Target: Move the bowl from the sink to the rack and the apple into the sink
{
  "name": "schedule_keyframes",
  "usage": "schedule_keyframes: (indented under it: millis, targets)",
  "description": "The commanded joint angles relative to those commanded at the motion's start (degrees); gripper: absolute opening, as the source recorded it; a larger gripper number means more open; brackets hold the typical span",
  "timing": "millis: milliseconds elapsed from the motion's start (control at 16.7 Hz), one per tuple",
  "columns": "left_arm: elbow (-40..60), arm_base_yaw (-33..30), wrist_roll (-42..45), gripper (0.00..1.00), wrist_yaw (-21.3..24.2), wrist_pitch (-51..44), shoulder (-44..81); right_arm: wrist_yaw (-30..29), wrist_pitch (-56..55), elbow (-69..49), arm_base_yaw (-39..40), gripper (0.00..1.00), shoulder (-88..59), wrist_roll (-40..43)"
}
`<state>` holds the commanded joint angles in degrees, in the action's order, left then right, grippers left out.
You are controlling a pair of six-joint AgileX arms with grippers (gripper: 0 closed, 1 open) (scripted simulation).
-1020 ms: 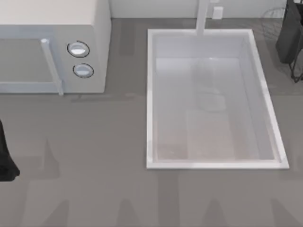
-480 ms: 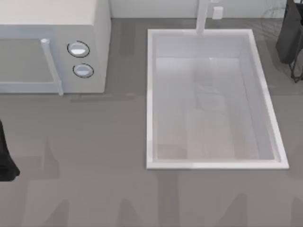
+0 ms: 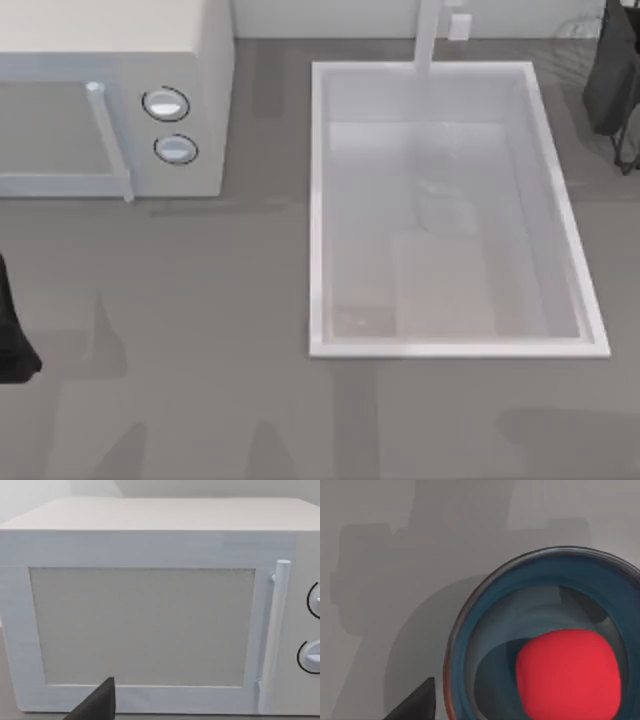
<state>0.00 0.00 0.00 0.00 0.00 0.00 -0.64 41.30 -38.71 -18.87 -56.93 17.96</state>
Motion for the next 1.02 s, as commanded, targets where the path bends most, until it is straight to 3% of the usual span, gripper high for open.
schedule_keyframes:
  millis: [480, 1020]
  targets:
    - [0.0, 0.0, 0.0, 1.0, 0.0, 0.0, 0.0, 0.51, 18.9, -18.61, -8.28, 1.0, -28.46, 8.53]
    - [0.0, 0.0, 0.0, 1.0, 0.0, 0.0, 0.0, 0.52, 17.74, -17.69, -8.42, 1.0, -31.84, 9.08]
